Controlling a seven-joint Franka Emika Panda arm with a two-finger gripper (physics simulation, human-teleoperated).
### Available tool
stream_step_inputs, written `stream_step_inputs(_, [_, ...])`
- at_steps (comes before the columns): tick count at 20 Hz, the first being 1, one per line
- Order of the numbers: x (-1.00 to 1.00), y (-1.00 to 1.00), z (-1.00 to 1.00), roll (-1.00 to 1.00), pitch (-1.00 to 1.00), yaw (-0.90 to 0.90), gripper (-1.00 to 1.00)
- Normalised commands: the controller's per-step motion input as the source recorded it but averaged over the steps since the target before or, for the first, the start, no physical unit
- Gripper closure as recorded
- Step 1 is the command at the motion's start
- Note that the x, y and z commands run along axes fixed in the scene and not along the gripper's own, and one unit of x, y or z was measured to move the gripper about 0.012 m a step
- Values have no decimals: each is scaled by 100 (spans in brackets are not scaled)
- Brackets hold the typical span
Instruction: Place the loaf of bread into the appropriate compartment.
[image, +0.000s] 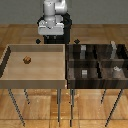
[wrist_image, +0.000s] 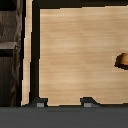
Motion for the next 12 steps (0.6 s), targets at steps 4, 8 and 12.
stream_step_inputs(4, [0, 0, 0, 0, 0, 0, -100])
stream_step_inputs(8, [0, -75, 0, 0, 0, 0, -100])
stream_step_inputs(12, [0, -100, 0, 0, 0, 0, -100])
